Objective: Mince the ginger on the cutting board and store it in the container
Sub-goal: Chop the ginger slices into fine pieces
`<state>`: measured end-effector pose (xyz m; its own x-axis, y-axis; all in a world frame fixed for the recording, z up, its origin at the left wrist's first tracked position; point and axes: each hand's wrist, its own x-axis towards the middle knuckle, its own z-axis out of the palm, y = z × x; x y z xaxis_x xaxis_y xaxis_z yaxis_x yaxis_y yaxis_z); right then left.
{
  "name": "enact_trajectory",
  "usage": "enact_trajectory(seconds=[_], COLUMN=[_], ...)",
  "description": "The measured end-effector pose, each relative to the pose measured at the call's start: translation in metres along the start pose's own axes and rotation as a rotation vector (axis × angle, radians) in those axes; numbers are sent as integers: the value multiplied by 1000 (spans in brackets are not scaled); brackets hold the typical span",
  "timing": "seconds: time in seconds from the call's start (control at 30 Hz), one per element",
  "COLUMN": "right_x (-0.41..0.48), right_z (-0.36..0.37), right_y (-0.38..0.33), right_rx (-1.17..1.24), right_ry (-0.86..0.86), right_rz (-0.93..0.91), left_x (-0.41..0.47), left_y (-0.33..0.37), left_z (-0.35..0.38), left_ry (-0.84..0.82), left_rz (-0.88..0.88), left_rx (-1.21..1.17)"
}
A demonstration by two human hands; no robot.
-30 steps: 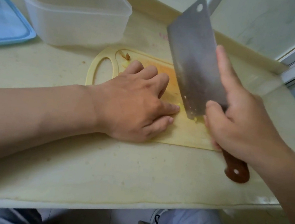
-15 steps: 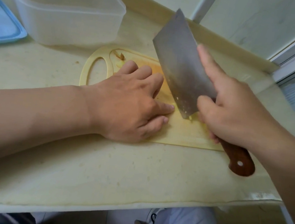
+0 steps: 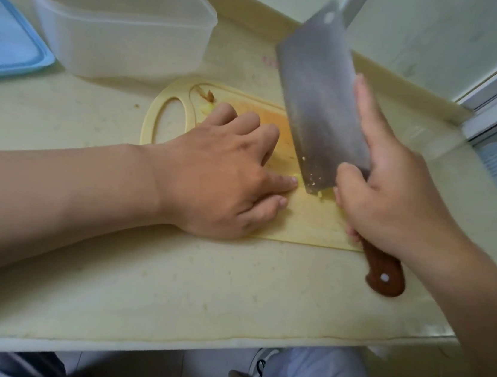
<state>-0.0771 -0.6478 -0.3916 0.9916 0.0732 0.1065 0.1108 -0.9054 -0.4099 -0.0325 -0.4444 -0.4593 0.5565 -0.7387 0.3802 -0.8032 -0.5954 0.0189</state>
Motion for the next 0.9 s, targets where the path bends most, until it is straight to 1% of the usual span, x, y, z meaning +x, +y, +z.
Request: enact_trajectory(seconds=[0.07,0.13,0.3,0.43,0.57,0.67,0.73,0.83,0.9], right_x=[-12,-15,-4,-3,3,22,25,10,-3], right_z=[1,-1,-13,-22,-25,-18,-11,-1,2], right_y=[4,3,-2,-4,-9,-12,-12,-4,-1], right_rx=[38,19,-133,-148,-125,-97,-67,76,107], right_ry=[37,23,-106,-212,-273,-239,-171,-56,1], right_rz=[24,10,-65,-18,22,1,-19,21,37], left_x=[0,0,0,0,1,2,2,1,0], left_y=[0,1,0,0,-1,0,0,-1,-1], left_z=[0,-1,-1,0,1,0,-1,-2,-2], left_ry=[0,-5,13,26,22,13,28,56,51], left_rz=[-5,-11,1,5,5,7,21,59,58], left_rx=[-1,-9,-15,-12,-12,-8,-12,12,20])
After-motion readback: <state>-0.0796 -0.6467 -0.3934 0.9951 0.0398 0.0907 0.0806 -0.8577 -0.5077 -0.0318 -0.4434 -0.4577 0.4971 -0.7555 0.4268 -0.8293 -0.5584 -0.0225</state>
